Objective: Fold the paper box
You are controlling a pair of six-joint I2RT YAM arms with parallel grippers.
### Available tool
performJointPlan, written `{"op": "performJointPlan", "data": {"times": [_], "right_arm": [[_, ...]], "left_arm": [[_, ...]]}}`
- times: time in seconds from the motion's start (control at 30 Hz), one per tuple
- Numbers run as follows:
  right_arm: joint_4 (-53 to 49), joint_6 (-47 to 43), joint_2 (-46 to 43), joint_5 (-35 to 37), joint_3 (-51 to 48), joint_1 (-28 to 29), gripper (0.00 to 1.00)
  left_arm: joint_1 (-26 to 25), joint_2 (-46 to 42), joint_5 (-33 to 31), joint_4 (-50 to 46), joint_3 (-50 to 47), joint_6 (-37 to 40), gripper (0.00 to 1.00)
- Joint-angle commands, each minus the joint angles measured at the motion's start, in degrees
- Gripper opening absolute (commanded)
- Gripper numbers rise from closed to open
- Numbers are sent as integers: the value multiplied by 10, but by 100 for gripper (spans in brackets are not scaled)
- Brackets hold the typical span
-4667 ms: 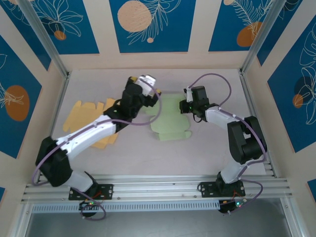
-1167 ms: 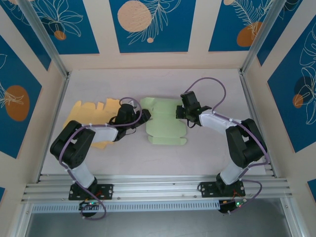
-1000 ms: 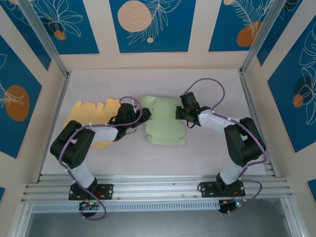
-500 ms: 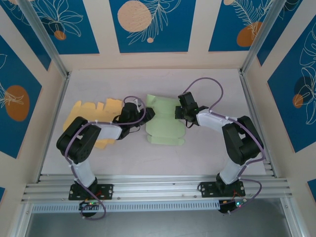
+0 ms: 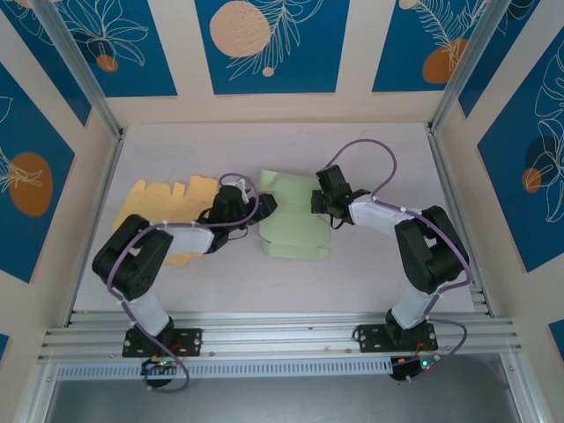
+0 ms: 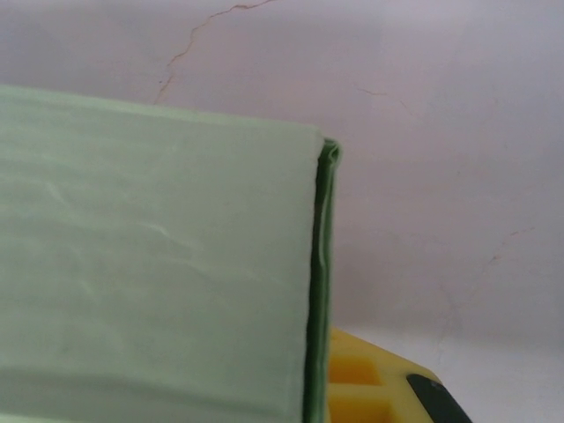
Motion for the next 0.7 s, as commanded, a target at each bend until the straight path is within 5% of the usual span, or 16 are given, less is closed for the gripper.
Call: {"op": "performJointPlan", "data": {"times": [0.0, 0.3, 0.43, 0.67], "right_arm": [[-15, 0, 4, 1, 8, 5, 0], [12, -11, -15, 13, -6, 1, 0], [19, -15, -19, 13, -6, -2, 0], [21, -19, -20, 8, -3, -2, 0]], "left_arm": [[4, -48, -3, -6, -19, 40, 54], [5, -145, 13, -108, -37, 110, 84], [5, -197, 17, -159, -35, 160, 88], [19, -285, -108, -304, 7, 315, 91]]}}
